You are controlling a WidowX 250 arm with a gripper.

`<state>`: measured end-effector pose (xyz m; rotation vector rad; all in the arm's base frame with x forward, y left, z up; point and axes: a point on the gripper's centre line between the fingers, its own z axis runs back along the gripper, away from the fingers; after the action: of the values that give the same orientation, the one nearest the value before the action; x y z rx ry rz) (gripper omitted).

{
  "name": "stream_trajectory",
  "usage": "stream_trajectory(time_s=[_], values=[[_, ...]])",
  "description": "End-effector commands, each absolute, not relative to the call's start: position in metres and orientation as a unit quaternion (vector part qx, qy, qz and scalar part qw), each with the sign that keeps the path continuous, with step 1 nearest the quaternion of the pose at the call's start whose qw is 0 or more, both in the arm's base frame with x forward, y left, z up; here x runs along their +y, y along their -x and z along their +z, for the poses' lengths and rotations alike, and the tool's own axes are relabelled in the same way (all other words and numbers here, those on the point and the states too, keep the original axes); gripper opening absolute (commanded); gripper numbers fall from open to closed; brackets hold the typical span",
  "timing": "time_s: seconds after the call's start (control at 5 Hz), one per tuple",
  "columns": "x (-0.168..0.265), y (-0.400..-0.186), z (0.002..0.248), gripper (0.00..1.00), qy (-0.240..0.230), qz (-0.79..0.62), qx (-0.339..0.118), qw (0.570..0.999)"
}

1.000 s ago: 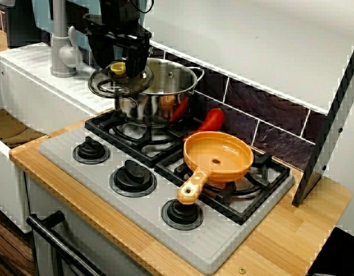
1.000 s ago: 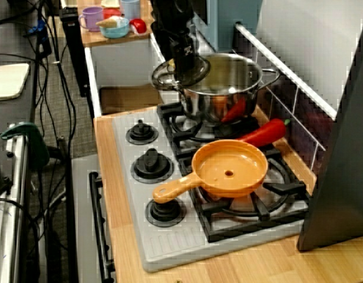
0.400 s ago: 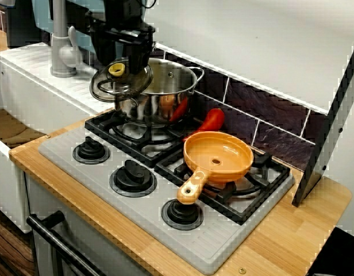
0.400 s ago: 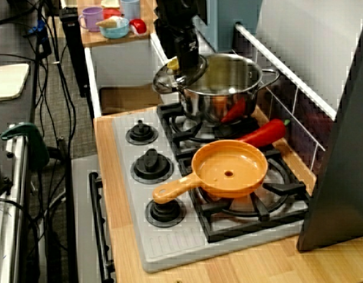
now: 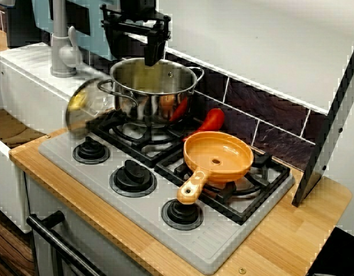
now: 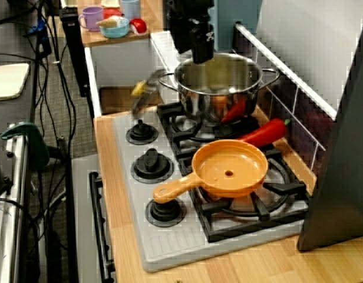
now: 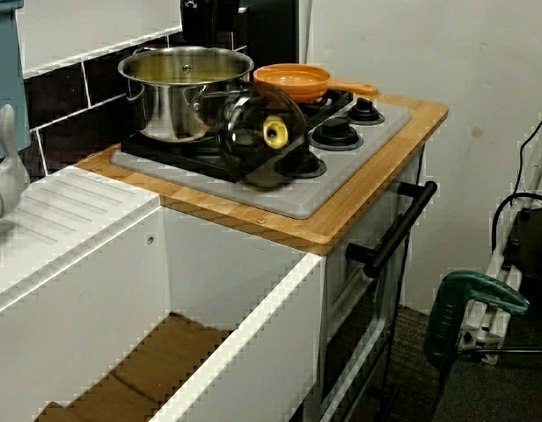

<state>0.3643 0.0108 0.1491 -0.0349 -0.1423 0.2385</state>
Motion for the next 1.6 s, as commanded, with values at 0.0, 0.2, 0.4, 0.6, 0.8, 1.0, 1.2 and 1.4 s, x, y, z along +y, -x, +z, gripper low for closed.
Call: stream_trajectory(time_s=[0.0,0.2,0.4,0.6,0.8,1.0,1.2,1.4], values=[[0.012,-0.365,0.167,1.0,0.022,0.118,-0.097,0.988],[0.013,-0.363,0.165,1.0,0.022,0.116,-0.098,0.988],[0.015,-0.362,0.164,1.0,0.022,0.116,-0.1,0.988],[0.012,-0.362,0.167,1.0,0.032,0.105,-0.1,0.989],[0.004,-0.361,0.174,1.0,0.041,0.093,-0.106,0.989],[0.001,-0.359,0.184,1.0,0.044,0.105,-0.116,0.987],[-0.004,-0.359,0.189,1.0,0.047,0.103,-0.116,0.987],[-0.014,-0.363,0.191,1.0,0.044,0.089,-0.124,0.987]])
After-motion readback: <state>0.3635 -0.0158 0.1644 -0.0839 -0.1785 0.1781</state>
